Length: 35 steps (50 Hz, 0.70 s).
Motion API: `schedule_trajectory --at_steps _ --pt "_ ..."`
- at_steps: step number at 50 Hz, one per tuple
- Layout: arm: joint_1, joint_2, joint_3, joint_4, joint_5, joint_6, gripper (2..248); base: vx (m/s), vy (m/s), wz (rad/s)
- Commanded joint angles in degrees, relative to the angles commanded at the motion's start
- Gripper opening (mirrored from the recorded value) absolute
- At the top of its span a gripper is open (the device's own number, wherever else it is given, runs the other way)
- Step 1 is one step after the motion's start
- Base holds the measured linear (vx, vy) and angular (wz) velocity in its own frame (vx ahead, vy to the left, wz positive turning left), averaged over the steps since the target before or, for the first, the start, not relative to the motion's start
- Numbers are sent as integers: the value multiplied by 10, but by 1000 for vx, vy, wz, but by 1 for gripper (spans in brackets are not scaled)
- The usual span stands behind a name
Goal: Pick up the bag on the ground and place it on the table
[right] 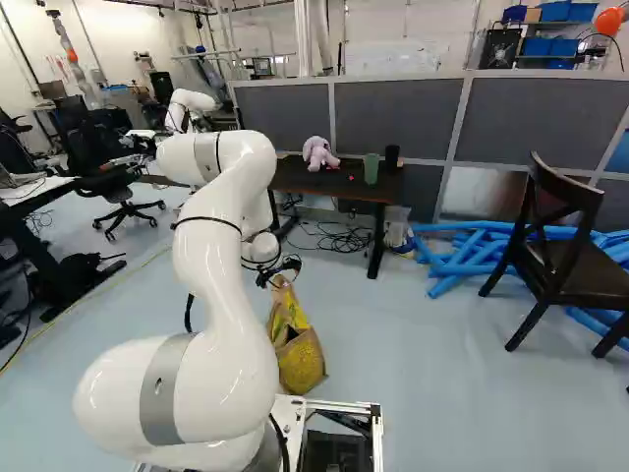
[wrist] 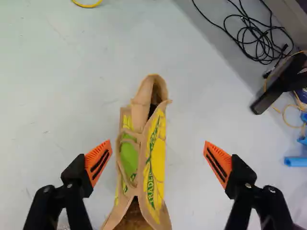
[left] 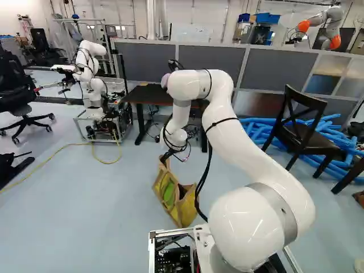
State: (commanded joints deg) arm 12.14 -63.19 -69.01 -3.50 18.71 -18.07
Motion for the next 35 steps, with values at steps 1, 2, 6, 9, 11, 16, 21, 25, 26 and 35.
schedule_trajectory --at_steps 1,2,6,9,11,16,21,25,26,35 --pt "1 -2 -2 0 -1 0 247 0 0 0" --pt "1 -4 -3 0 -3 0 247 0 0 0" --pt "3 -13 -10 0 -9 0 247 0 0 0" --pt "4 -19 -15 0 -14 0 247 0 0 0" --pt "5 -23 -19 0 -17 0 247 0 0 0" --pt "6 -34 -28 0 -26 0 247 0 0 0" --pt "7 -45 -38 0 -35 0 247 0 0 0" --pt "8 -54 -46 0 -43 0 247 0 0 0" --pt "8 -56 -48 0 -45 0 247 0 0 0" --pt "8 -76 -66 0 -63 0 247 0 0 0"
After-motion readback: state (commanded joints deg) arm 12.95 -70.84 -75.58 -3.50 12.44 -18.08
